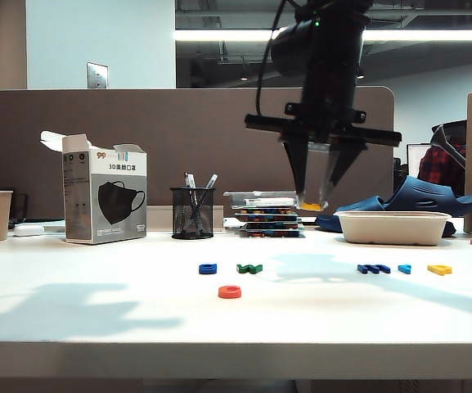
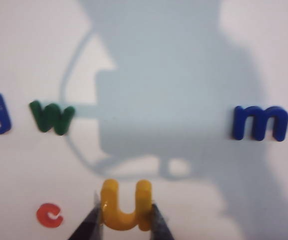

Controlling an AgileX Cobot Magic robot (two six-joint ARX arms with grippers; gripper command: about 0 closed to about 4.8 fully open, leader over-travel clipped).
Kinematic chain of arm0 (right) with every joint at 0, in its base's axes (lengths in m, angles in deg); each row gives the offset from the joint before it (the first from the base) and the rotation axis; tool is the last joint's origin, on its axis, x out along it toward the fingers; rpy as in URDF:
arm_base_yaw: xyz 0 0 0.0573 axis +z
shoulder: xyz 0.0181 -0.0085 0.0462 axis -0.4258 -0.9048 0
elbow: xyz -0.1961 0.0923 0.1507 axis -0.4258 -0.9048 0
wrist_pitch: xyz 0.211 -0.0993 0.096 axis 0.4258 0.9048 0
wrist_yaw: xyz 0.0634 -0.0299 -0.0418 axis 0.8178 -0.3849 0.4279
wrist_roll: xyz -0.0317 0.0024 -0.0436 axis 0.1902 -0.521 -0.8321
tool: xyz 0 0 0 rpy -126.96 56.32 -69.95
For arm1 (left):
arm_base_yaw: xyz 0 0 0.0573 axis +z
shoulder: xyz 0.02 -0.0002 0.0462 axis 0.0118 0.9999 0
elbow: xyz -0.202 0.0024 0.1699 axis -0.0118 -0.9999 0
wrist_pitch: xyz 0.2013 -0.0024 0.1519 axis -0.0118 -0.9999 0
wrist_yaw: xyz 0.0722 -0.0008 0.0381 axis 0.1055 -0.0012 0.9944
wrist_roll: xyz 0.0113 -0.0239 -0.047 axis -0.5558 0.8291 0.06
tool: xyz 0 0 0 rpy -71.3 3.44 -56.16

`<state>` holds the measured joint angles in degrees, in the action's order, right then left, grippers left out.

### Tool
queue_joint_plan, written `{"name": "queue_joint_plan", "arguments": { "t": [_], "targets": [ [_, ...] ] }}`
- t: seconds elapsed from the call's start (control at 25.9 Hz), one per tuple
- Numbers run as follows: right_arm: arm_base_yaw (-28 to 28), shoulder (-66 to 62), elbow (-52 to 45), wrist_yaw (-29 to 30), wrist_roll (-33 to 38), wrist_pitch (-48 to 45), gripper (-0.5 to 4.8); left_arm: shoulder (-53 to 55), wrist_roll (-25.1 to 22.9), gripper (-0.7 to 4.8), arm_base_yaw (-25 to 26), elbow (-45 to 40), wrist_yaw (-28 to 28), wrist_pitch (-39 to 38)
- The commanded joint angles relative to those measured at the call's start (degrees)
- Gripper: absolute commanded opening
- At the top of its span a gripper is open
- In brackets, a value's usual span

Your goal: Select the appropriate letters from the row of letter magnets placed on the table to arrange into the word "cup".

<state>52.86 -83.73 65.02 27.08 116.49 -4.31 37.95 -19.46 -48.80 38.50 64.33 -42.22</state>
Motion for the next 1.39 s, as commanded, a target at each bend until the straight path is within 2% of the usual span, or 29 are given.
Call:
{"name": "queue_joint_plan", "arguments": {
  "t": [0.04, 0.19, 0.46, 0.66, 0.93, 1.39],
  "targets": [
    [1.0, 1.3, -0.3, -0.4, -0.2, 0.4, 1.03, -0.2, 0.1, -0.05, 0.0, 0.2, 0.0, 0.5],
    [2.4, 4.5, -4.8, -0.7, 0.6, -0.1, 1.04, -0.2, 0.1, -0.05, 0.0, 0.2, 0.0, 0.5],
    [3.7, 12.2, -17.4, -0.5, 2.3, -6.5, 1.04, -0.2, 0.1, -0.05, 0.0, 0.2, 0.0, 0.5],
    [7.8, 13.1, -22.0, -1.2, 4.2, -10.8, 1.04, -0.2, 0.1, -0.05, 0.0, 0.2, 0.0, 0.5],
    [10.2, 12.3, -24.3, -2.7, 6.5, -14.1, 1.04, -0.2, 0.1, -0.05, 0.0, 0.2, 0.0, 0.5],
    [10.2, 6.7, -24.3, -3.0, 6.7, -15.7, 1.03, -0.2, 0.1, -0.05, 0.0, 0.2, 0.0, 0.5]
  ]
}}
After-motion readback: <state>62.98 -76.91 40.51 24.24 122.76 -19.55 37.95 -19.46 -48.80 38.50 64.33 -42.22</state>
